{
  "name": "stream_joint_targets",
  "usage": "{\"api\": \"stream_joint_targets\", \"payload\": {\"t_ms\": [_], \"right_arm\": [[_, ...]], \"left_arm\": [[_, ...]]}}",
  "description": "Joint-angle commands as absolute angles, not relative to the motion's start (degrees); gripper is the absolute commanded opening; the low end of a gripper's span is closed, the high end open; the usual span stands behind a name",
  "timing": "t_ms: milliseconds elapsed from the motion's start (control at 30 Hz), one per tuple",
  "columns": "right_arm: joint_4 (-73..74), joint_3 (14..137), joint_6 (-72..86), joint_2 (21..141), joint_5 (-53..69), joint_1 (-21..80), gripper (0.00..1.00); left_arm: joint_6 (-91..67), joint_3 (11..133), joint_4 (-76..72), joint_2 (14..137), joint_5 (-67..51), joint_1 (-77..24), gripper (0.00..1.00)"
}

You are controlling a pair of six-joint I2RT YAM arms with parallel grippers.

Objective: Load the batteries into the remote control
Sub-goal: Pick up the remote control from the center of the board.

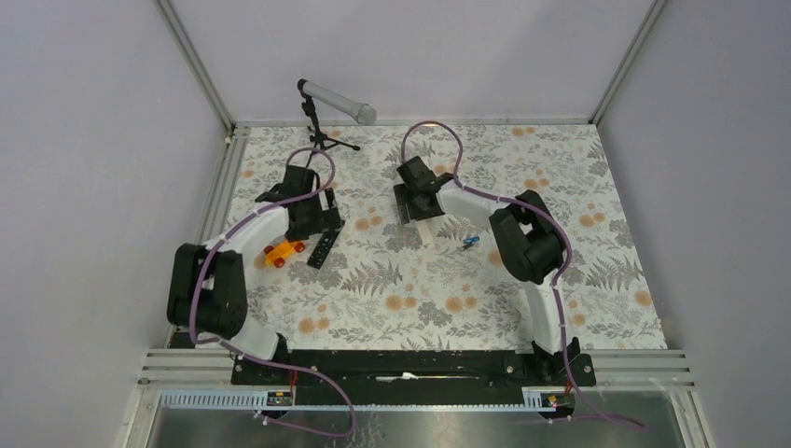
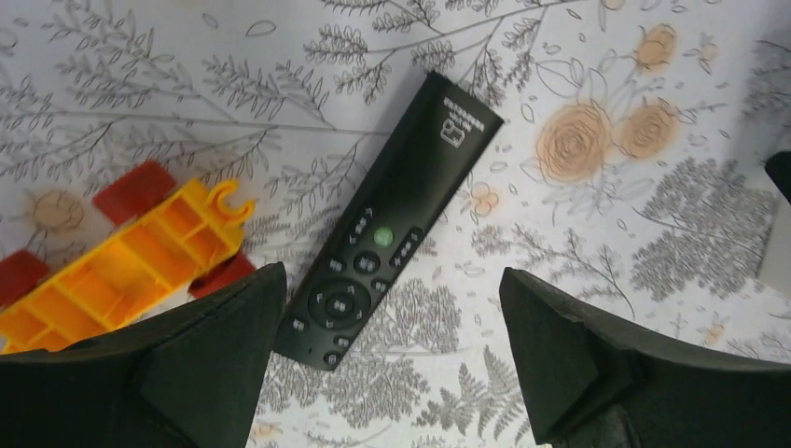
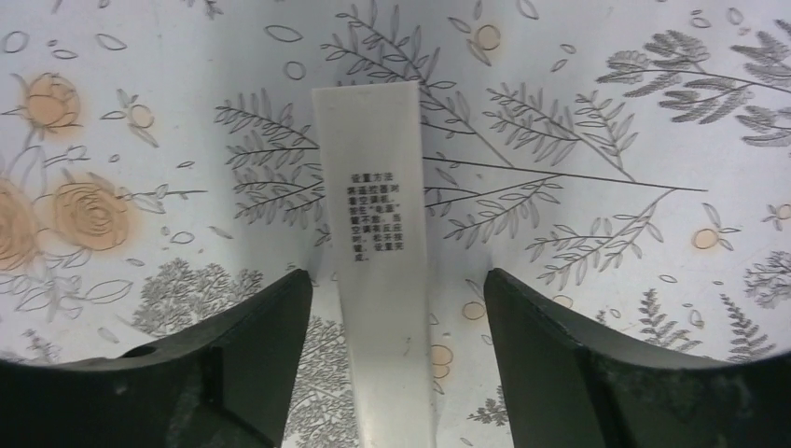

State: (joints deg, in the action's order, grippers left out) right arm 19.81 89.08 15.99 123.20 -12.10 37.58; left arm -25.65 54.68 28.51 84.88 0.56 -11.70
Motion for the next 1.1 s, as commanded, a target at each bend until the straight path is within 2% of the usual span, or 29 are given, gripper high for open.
{"api": "stream_joint_targets", "payload": {"t_ms": [0,67,200,433,633,767,933,1067], "right_arm": [[21.03,92.15,18.67,121.07,-6.09,36.85,0.78],[23.27,93.05,19.48,119.64,-3.13,36.46,0.82],[25.57,92.98,20.7,116.95,0.53,36.16,0.84],[26.37,86.2,27.52,109.31,12.83,32.69,0.84],[26.43,79.44,27.75,101.2,11.9,32.1,0.84],[26.29,75.32,27.68,97.3,12.22,32.06,0.84],[17.06,65.58,27.7,89.83,18.67,32.16,0.84],[0.03,53.96,32.72,82.86,29.32,32.84,0.83]], "left_arm": [[-24.09,60.98,26.46,91.32,1.68,-11.71,0.92],[-24.05,62.03,26.82,93.31,1.91,-12.27,0.92],[-23.3,63.34,28.24,96.86,6.26,-14.41,0.9],[-21.69,66.22,32.48,104.31,12.48,-19.38,0.7],[-25.31,65.31,35.69,103.9,12.96,-20.68,0.55],[-28.18,63.63,36.11,102.47,11.98,-22.03,0.41],[-31.9,61.67,35.45,98.03,5.91,-23.82,0.34],[-36.34,58.37,32.03,92.1,-1.13,-24.58,0.34]]}}
